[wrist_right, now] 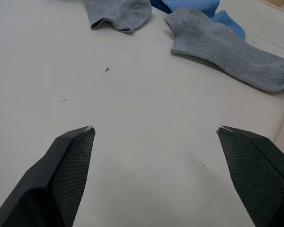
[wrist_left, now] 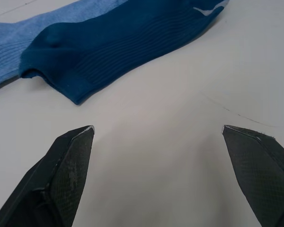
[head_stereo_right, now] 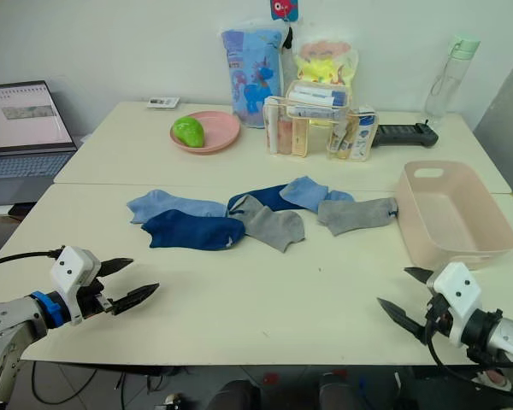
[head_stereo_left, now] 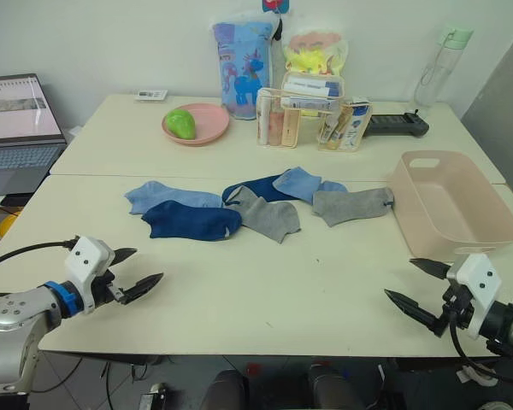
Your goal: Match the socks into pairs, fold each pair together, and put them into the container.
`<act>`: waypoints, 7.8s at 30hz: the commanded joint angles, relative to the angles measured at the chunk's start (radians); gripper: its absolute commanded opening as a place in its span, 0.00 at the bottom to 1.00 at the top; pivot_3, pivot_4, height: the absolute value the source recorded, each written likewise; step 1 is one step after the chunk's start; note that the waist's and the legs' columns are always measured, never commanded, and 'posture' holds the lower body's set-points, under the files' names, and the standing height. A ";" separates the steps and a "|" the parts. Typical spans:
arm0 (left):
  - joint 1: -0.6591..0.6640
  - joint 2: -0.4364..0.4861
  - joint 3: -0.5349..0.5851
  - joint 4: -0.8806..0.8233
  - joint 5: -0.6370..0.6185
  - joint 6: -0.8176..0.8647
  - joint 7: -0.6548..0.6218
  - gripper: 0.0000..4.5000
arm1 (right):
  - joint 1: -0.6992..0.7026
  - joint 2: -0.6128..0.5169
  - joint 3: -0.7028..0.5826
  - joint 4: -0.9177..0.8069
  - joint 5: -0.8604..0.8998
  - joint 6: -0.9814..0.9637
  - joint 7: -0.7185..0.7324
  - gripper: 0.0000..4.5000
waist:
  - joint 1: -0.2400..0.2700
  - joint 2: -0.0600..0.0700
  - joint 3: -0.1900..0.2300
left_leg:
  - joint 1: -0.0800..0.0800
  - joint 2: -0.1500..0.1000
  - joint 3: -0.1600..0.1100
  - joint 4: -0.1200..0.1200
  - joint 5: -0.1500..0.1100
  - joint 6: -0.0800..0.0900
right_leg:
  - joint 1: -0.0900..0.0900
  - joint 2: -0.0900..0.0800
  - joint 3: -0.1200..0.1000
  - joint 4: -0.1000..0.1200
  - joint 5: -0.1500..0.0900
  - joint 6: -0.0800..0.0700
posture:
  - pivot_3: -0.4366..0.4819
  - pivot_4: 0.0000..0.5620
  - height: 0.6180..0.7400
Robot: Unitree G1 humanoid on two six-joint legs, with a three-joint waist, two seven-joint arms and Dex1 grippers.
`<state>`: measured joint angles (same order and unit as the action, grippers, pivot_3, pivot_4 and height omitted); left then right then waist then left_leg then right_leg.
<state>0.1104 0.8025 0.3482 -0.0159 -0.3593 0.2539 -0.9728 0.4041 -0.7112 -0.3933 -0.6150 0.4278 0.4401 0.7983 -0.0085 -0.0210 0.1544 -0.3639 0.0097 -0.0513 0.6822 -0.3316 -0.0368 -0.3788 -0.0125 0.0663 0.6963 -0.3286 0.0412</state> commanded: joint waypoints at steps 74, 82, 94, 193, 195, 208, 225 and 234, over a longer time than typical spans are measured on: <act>-0.015 -0.017 -0.084 -0.299 -0.187 0.072 -0.110 1.00 | -0.866 0.327 0.593 0.227 -0.278 0.332 -0.169 0.01 | -0.029 0.001 0.001 | -0.005 0.000 -0.002 -0.001 0.002 -0.004 | -0.009 -0.003 -0.006 0.003 0.000 -0.001 | 0.48 0.27 0.69; -0.008 0.003 -0.110 -0.301 -0.158 0.053 -0.138 1.00 | -0.582 0.023 0.578 -0.002 -0.161 0.364 0.023 0.01 | -0.022 0.002 0.001 | -0.006 -0.001 -0.002 -0.001 0.002 -0.003 | -0.008 -0.004 -0.006 0.002 0.000 -0.001 | 0.48 0.27 0.69; -0.060 0.029 -0.232 -0.263 -0.011 -0.118 -0.202 1.00 | -0.468 -0.137 0.442 0.039 -0.146 0.312 0.035 0.01 | -0.022 0.001 0.001 | -0.004 -0.001 -0.002 0.000 0.002 -0.003 | -0.005 -0.003 -0.007 0.001 0.000 -0.001 | 0.48 0.27 0.69; -0.782 -0.149 -0.684 0.323 0.180 0.105 -0.330 0.00 | -0.684 -0.067 0.441 0.093 0.144 0.639 -0.162 0.17 | -0.021 0.006 0.003 | -0.020 -0.008 -0.021 0.016 0.002 -0.002 | -0.007 -0.006 -0.026 0.002 0.000 -0.001 | 0.48 0.27 0.69; -0.783 -0.159 -0.651 0.335 0.179 0.094 -0.286 0.10 | -0.683 -0.065 0.426 0.094 0.138 0.613 -0.160 0.32 | -0.021 0.006 0.003 | -0.020 -0.008 -0.021 0.016 0.002 -0.002 | -0.007 -0.007 -0.027 0.002 0.000 -0.001 | 0.48 0.27 0.69; -0.628 -0.150 -0.387 0.100 0.011 0.275 -0.136 0.99 | -0.523 0.024 0.278 0.034 0.111 0.498 -0.268 1.00 | -0.023 0.006 0.003 | -0.022 -0.008 -0.022 0.016 0.004 -0.004 | -0.008 -0.008 -0.025 0.003 0.000 -0.001 | 0.48 0.27 0.69; -0.311 -0.263 -0.279 -0.304 -0.257 0.861 0.227 1.00 | -0.484 0.135 0.411 0.130 -0.031 0.421 -0.362 1.00 | -0.017 0.008 0.001 | -0.020 -0.008 -0.022 0.016 0.003 -0.003 | -0.006 -0.008 -0.024 0.004 0.000 -0.001 | 0.48 0.27 0.69; -0.281 -0.292 -0.339 -0.317 -0.267 0.879 0.276 0.87 | -0.469 0.132 0.457 0.113 -0.070 0.406 -0.345 0.58 | -0.017 0.013 -0.005 | -0.018 -0.010 -0.022 0.016 0.003 -0.003 | -0.003 -0.009 -0.024 0.002 0.000 -0.001 | 0.48 0.27 0.69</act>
<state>-0.1971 0.5199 0.0551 -0.3189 -0.5944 1.0885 -0.6944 -0.0683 -0.5803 0.0634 -0.4698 0.3522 0.8446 0.4435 -0.0259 -0.0078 0.1490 -0.3814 -0.0001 -0.0738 0.6983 -0.3289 -0.0393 -0.3815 -0.0218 0.0422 0.6983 -0.3288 0.0403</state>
